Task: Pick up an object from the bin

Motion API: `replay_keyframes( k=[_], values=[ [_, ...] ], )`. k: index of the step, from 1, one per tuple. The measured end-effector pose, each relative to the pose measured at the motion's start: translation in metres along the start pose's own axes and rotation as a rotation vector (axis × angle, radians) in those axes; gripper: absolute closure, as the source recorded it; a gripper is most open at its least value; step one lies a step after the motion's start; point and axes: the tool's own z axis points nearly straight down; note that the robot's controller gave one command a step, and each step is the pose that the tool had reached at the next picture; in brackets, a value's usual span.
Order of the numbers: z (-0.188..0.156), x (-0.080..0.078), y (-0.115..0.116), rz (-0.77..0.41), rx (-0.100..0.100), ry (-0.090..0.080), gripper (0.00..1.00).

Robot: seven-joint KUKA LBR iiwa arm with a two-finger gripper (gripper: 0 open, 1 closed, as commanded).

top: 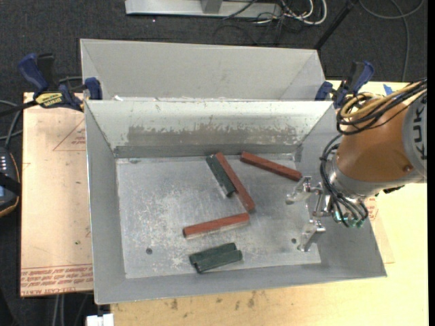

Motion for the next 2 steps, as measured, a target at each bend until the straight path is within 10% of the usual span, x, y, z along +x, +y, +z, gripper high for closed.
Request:
replay_keyframes(
  k=[2],
  values=[
    [-0.013,-0.016,0.028,0.066,0.002,-0.007,0.0]
  ],
)
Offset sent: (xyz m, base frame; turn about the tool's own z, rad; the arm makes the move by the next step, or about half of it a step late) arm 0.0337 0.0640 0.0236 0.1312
